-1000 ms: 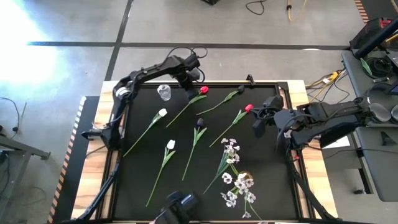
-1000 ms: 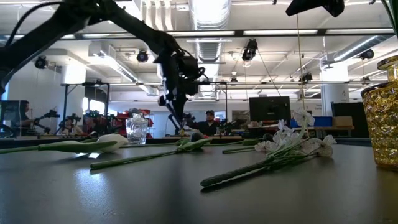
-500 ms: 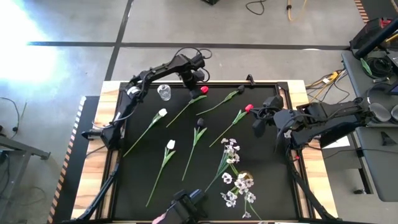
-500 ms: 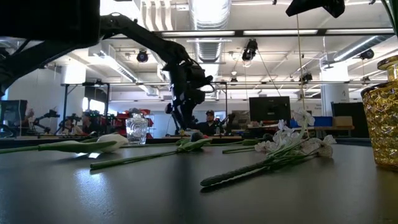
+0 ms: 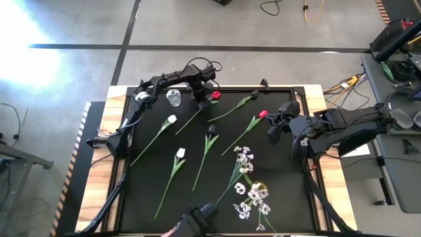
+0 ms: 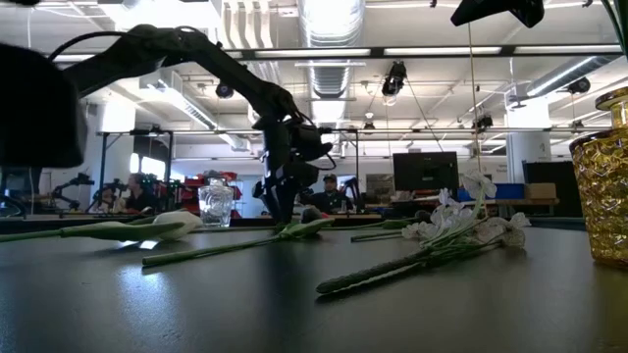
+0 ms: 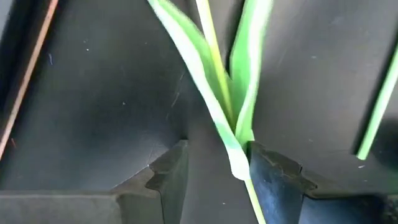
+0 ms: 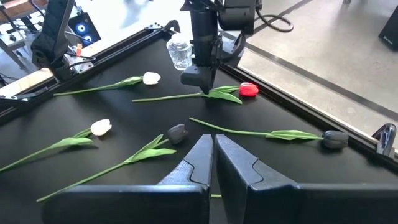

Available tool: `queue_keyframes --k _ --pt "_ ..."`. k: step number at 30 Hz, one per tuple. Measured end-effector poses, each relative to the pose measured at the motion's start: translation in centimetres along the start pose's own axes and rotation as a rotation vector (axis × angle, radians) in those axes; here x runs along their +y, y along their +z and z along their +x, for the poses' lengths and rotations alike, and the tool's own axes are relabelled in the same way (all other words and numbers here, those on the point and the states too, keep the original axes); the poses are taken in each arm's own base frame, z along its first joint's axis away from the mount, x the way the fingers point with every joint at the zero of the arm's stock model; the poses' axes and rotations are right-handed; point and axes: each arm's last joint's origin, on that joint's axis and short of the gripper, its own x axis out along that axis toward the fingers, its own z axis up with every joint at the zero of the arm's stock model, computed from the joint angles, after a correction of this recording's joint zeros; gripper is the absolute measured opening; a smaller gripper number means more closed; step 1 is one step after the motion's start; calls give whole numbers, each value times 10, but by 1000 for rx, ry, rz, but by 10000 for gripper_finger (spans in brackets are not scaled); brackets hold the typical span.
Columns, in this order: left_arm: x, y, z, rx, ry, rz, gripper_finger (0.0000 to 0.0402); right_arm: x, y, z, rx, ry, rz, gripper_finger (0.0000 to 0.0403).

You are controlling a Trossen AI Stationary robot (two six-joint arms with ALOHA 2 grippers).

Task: Sort flowers into vase by color
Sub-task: Put the left red flower into the transparent vase

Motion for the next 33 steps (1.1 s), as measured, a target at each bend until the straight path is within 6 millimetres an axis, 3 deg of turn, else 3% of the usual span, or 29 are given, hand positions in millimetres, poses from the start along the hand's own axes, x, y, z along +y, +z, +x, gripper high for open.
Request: queue_keyframes --k 6,17,19,26,33 --pt "1 -1 4 -1 25 -2 136 0 0 0 0 -1 -3 12" --pt "-3 1 1 -9 71 48 12 0 0 0 -1 -1 -3 12" --pt "-4 1 -5 -31 85 50 5 0 0 0 -1 -1 -3 12" --pt "-11 2 -56 -178 107 33 1 0 0 0 -1 -2 -18 12" --pt "-26 -9 -135 -450 129 3 0 0 0 0 -1 -2 -27 12"
